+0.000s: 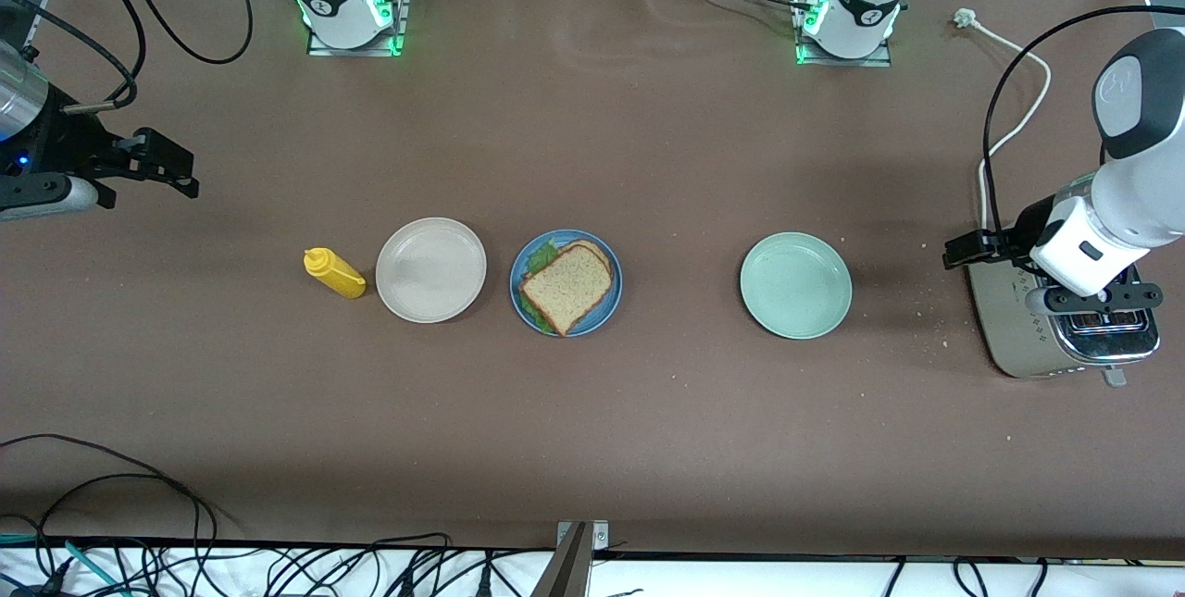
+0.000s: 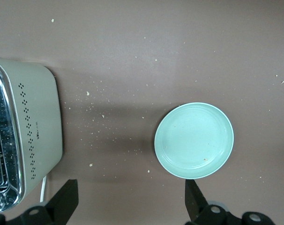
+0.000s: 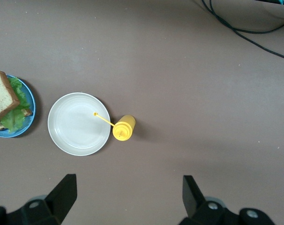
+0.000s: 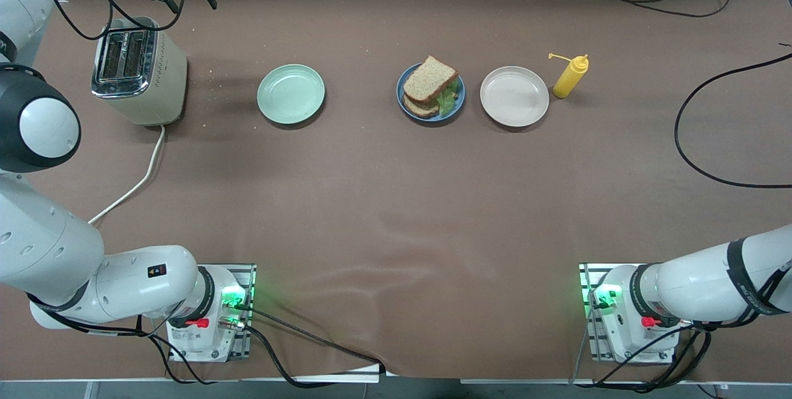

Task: Make sandwich in blue plate with both arms

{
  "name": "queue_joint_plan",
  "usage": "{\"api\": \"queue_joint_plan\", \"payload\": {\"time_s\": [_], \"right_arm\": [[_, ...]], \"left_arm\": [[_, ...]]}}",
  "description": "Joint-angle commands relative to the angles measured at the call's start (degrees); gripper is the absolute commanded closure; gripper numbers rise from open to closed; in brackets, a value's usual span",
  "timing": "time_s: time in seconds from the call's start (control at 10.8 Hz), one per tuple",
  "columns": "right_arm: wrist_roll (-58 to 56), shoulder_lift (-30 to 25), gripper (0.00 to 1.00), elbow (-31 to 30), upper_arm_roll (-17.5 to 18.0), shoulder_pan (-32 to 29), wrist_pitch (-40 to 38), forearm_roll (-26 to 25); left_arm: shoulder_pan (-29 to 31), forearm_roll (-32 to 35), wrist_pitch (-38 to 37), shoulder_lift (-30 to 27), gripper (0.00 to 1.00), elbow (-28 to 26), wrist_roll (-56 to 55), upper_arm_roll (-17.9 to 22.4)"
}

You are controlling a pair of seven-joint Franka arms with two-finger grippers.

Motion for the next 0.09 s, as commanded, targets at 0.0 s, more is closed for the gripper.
{"api": "queue_joint_plan", "payload": {"time_s": [0.0], "right_arm": [[-0.08,0.21,0.00,0.87,-0.02,-0.20,-0.56,-0.25]], "left_arm": [[-0.15,1.12,-1.07,-0.69,0.00,0.42,0.34,0.09]]}}
